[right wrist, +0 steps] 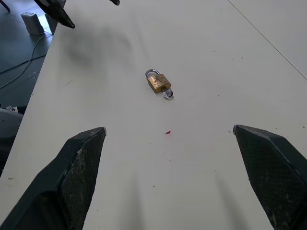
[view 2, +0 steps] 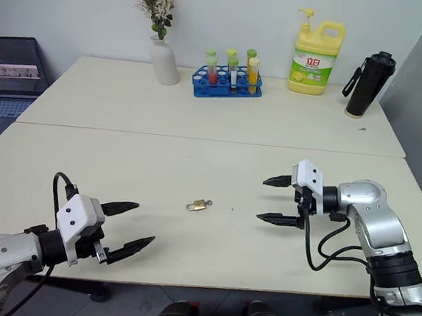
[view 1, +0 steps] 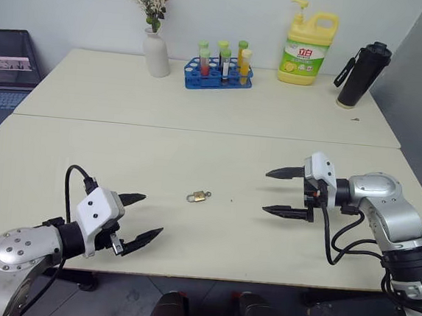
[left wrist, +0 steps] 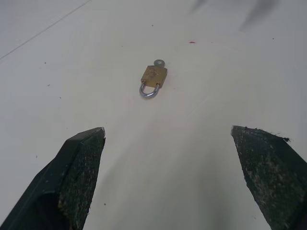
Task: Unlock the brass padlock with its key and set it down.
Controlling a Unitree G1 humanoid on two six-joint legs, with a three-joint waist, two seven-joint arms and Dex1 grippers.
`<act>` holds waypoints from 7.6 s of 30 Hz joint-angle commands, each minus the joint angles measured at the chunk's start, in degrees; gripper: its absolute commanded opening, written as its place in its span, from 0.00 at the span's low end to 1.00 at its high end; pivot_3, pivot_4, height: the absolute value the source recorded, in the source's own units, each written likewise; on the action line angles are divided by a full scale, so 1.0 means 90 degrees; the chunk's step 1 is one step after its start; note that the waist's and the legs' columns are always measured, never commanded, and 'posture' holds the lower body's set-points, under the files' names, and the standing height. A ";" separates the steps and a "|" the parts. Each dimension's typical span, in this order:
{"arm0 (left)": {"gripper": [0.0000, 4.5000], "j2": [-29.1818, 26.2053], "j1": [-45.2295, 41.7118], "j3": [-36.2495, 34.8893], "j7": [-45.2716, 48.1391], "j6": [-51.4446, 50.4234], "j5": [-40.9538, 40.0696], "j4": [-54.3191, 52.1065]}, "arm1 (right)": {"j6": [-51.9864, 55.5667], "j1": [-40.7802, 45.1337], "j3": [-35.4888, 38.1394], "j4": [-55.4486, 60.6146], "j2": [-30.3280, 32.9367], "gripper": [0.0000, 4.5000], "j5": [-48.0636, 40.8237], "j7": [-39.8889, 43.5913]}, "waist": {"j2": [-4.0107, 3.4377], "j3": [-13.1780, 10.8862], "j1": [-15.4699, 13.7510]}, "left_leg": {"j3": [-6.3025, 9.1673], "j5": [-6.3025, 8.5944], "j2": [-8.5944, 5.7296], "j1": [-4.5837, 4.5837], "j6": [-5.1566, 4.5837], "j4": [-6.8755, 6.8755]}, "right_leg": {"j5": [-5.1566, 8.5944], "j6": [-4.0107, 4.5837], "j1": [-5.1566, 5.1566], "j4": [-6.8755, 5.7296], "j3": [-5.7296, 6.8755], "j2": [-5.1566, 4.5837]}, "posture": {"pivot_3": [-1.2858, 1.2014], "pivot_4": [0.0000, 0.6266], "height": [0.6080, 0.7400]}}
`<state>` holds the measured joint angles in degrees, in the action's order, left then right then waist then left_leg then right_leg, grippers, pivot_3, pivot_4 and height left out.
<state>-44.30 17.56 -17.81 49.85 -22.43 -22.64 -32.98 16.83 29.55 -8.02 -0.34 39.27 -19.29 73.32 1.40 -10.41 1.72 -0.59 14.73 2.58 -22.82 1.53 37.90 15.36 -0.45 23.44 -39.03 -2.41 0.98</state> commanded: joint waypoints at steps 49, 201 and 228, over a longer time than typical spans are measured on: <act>0.98 0.1282 -0.4032 0.3319 -0.0036 0.1055 0.1973 0.3866 | 0.2102 -0.1869 0.0724 0.3216 0.0555 0.99 -0.1046 -0.1572 | 0.0006 0.0003 -0.0013 | 0.0012 0.0000 -0.0012 -0.0005 0.0000 0.0007 | -0.0002 -0.0005 -0.0008 -0.0003 0.0005 0.0009 | 0.52 0.24 1.00; 0.21 0.0678 -0.5434 0.3713 -0.2754 0.9050 0.5542 0.4821 | 0.4252 -0.0322 0.0758 0.2405 -0.0512 0.79 -0.3278 -0.3125 | 0.0005 0.0005 0.0002 | -0.0002 0.0000 0.0000 -0.0011 0.0000 0.0003 | -0.0006 -0.0009 -0.0004 0.0001 0.0009 0.0008 | 0.52 0.24 1.00; 0.21 0.0739 -0.5407 0.3732 -0.2763 0.8988 0.5542 0.4774 | 0.4094 -0.0122 0.0449 0.1969 -0.1475 0.08 -0.2860 -0.3388 | 0.0005 0.0005 -0.0008 | 0.0000 0.0000 -0.0003 -0.0012 0.0000 0.0004 | -0.0008 -0.0006 -0.0004 0.0001 0.0007 0.0006 | 0.52 0.24 1.00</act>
<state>-37.89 -31.03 15.81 25.64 58.33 28.30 11.51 54.29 27.62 -4.03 16.12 26.16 -44.97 42.53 1.45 -10.37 1.65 -0.59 14.73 2.56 -22.92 1.52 37.94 15.30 -0.52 23.40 -39.02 -2.33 1.03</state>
